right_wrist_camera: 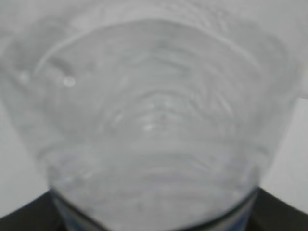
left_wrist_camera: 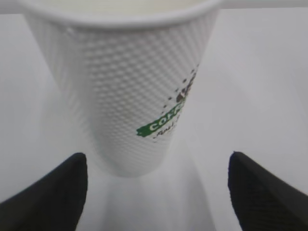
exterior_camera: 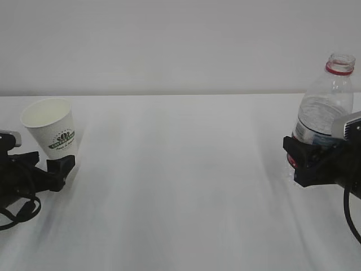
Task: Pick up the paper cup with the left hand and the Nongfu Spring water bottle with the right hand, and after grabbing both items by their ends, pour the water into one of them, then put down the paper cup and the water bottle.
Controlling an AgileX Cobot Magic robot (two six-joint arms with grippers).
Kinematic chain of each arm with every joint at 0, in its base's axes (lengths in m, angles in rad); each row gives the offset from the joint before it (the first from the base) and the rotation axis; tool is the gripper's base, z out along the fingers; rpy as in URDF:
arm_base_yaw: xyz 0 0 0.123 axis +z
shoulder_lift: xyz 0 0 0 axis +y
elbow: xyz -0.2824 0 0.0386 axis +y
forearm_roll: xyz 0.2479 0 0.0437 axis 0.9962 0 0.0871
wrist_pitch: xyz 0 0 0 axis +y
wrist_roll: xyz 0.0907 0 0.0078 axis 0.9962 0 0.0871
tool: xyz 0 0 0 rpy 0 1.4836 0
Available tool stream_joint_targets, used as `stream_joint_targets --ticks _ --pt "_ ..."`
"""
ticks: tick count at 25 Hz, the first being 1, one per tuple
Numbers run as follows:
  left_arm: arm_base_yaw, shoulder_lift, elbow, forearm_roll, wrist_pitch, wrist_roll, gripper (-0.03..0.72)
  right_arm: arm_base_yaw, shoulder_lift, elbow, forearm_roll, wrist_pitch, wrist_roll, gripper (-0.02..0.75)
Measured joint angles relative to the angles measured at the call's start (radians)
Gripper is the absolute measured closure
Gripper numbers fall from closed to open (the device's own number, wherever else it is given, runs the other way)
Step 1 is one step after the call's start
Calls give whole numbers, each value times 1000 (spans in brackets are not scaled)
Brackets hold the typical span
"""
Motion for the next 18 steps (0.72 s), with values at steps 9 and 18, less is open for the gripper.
stream_joint_targets --ticks 9,18 --pt "0 0 -11 1 0 0 6 0 -44 1 15 7 0 296" --pt "0 5 -56 -16 0 4 -1 0 -44 1 21 7 0 296"
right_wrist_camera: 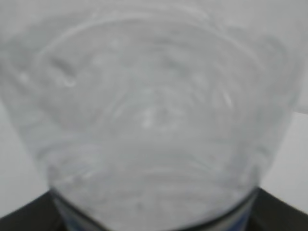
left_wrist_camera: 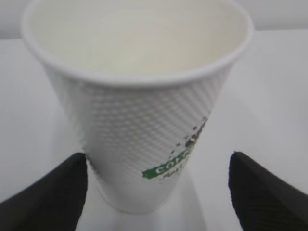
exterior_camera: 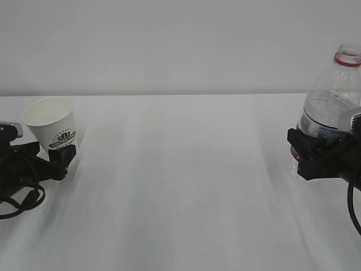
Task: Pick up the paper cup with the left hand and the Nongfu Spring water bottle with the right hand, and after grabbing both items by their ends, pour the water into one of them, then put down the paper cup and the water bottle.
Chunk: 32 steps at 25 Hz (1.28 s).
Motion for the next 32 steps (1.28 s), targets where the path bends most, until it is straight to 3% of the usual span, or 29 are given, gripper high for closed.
stream_joint_targets --ticks 17,32 --pt "0 107 -147 12 0 4 -3 0 0 0 0 0 0 296" --pt "0 113 -191 -21 0 4 -3 0 0 0 2 0 -6 296"
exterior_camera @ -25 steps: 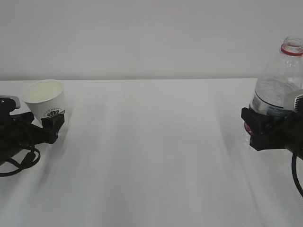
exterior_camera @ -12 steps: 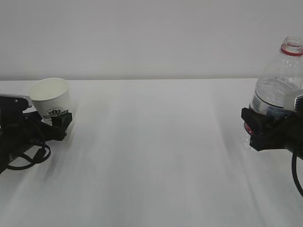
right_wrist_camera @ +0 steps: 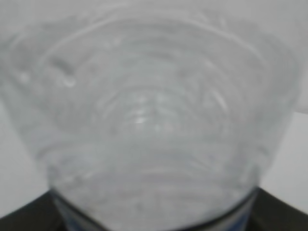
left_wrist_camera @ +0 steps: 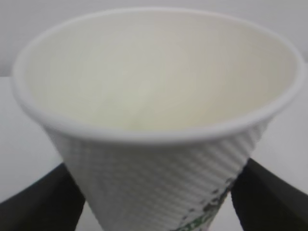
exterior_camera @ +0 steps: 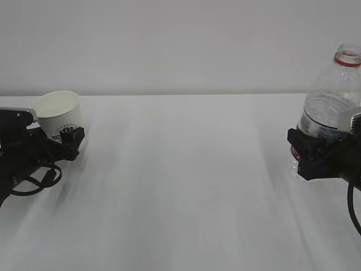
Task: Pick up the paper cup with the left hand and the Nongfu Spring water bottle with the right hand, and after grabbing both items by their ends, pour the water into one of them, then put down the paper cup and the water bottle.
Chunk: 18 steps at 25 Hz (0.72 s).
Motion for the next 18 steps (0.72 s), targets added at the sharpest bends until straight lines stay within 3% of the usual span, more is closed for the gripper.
stream_joint_targets --ticks 18 --pt "0 88 -99 0 0 0 -3 0 0 0 0 1 0 296"
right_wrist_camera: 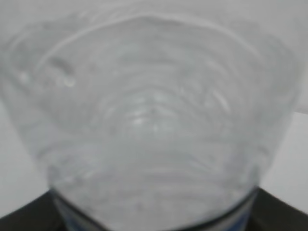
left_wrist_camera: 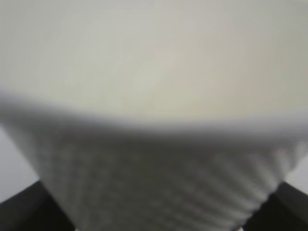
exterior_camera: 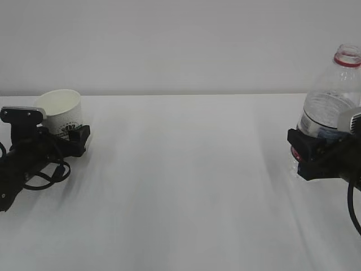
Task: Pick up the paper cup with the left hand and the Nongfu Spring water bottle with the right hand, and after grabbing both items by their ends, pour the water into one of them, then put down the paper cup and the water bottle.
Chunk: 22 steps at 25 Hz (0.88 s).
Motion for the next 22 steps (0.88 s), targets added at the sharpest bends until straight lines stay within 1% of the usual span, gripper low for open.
stream_joint_targets --ticks 7,9,12,14,19,22 --pt "0 0 0 0 0 0 12 0 0 0 0 0 0 296" --pt "0 0 0 0 0 0 41 0 0 0 0 0 0 296" --pt "0 0 0 0 0 0 109 0 0 0 0 0 0 296" --pt "0 0 0 0 0 0 131 0 0 0 0 0 0 296" --pt "0 0 0 7 0 0 139 0 0 0 4 2 0 296" --pt "0 -4 0 66 0 0 140 0 0 0 6 2 0 296"
